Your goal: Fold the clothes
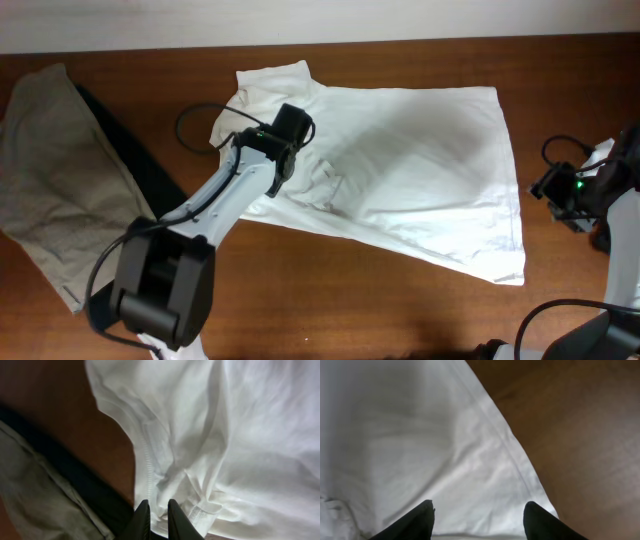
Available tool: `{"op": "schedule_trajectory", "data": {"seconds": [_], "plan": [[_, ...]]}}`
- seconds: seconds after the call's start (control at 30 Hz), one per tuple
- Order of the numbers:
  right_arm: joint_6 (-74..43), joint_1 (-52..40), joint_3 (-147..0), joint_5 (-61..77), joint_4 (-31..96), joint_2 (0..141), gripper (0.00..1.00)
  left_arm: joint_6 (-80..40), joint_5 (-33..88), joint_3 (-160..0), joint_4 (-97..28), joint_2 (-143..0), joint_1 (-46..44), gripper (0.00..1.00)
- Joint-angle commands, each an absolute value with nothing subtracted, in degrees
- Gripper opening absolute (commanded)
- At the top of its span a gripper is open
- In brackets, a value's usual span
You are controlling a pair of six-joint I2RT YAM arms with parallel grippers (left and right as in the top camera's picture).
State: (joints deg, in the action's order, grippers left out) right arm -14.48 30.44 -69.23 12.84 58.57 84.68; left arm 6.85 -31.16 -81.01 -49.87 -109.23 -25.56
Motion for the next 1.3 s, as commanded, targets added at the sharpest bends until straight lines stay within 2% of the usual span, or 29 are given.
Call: {"op": "schedule_trajectory", "data": {"seconds": [0.0, 0.07, 0.1, 0.13, 0.2, 0.27, 0.33, 0.37, 0.4, 0.43, 0.47, 0.5, 0.53, 0.63, 0.73, 0.77, 0.8, 0.83, 0.9, 0.97, 1.0, 1.03, 1.1, 1.27], "plan": [[-18.57, 30.44, -61.45, 3.33, 58.78, 86.04, 0.61, 7.35, -29.56, -81.95, -50.24, -107.96, -25.34, 0.12], [-19.00, 30.41, -55.88, 3.11, 54.43, 88.53, 0.61, 7.33, -28.32, -81.95, -52.21, -107.96, -25.34, 0.12], [-19.42, 30.41, -53.84, 2.00, 52.45, 89.86, 0.62, 6.83, -24.32, -81.84, -55.18, -107.96, -25.32, 0.35], [-20.99, 30.41, -52.95, 0.43, 52.01, 90.89, 0.62, 5.28, -23.16, -81.38, -56.53, -107.96, -25.28, 0.42], [-21.58, 30.41, -49.71, -0.71, 49.98, 93.45, 0.61, 3.62, -23.31, -79.26, -57.80, -107.96, -24.43, 0.43], [-22.09, 30.41, -47.09, -0.69, 47.75, 94.26, 0.54, 2.76, -23.07, -75.96, -55.75, -107.96, -23.16, 0.42], [-23.05, 30.41, -46.17, -0.51, 46.76, 94.24, 0.23, 2.85, -21.47, -72.03, -52.21, -107.98, -23.07, 0.42], [-23.05, 30.41, -46.17, -0.51, 46.65, 94.24, 0.15, 2.85, -22.35, -70.67, -50.35, -107.98, -23.05, 0.42], [-23.05, 30.41, -46.19, -0.51, 46.65, 94.24, 0.11, 3.07, -22.46, -69.43, -48.23, -107.98, -22.72, 0.42], [-23.03, 30.41, -46.19, -0.54, 46.61, 94.24, 0.06, 3.18, -22.48, -67.20, -44.93, -107.98, -21.98, 0.33], [-23.03, 30.41, -46.30, -0.51, 46.65, 94.24, 0.04, 4.12, -23.62, -66.72, -44.23, -107.98, -21.45, 0.11], [-23.00, 30.41, -46.30, -0.54, 46.68, 94.24, 0.04, 3.51, -28.51, -67.16, -44.42, -107.87, -20.43, 0.00], [-23.00, 30.41, -46.30, -0.62, 46.68, 94.24, 0.04, 1.56, -32.29, -68.31, -45.34, -107.74, -19.11, 0.00], [-22.79, 30.41, -46.30, -0.75, 46.72, 94.24, 0.04, 1.48, -33.06, -71.77, -45.84, -107.11, -14.00, 0.01], [-22.81, 30.41, -46.30, -0.75, 46.83, 94.24, 0.05, 1.52, -33.06, -73.36, -45.63, -107.11, -11.07, 0.21], [-22.79, 30.41, -46.30, -0.75, 46.92, 94.24, 0.06, 1.52, -33.06, -73.80, -45.63, -107.11, -10.48, 0.32], [-22.79, 30.41, -46.30, -0.80, 46.96, 94.24, 0.08, 1.54, -33.04, -74.54, -45.84, -107.09, -10.11, 0.51], [-22.79, 30.41, -46.30, -1.45, 47.18, 94.24, 0.08, 1.54, -32.69, -75.40, -46.24, -107.09, -10.11, 0.55], [-22.81, 30.41, -46.33, -2.24, 47.75, 94.24, 0.09, 4.64, -24.21, -76.42, -48.05, -106.89, -10.74, 0.55], [-22.81, 30.41, -46.35, -2.22, 47.75, 94.24, 0.12, 10.61, -10.50, -76.44, -47.18, -106.74, -11.99, 0.59], [-22.83, 30.41, -46.35, -2.20, 47.72, 94.24, 0.18, 13.54, -3.14, -76.42, -44.18, -106.80, -12.47, 0.61], [-22.83, 30.41, -46.35, -2.20, 47.72, 94.24, 0.29, 15.59, 1.65, -76.38, -40.88, -107.07, -12.49, 0.67], [-22.70, 30.41, -46.87, -1.17, 47.77, 94.21, 0.34, 17.85, 8.88, -76.38, -33.45, -107.55, -12.49, 0.83], [-19.77, 30.41, -54.92, 2.59, 55.11, 88.14, 0.39, 18.61, 15.22, -76.47, -24.21, -108.12, -12.62, 0.93]]}}
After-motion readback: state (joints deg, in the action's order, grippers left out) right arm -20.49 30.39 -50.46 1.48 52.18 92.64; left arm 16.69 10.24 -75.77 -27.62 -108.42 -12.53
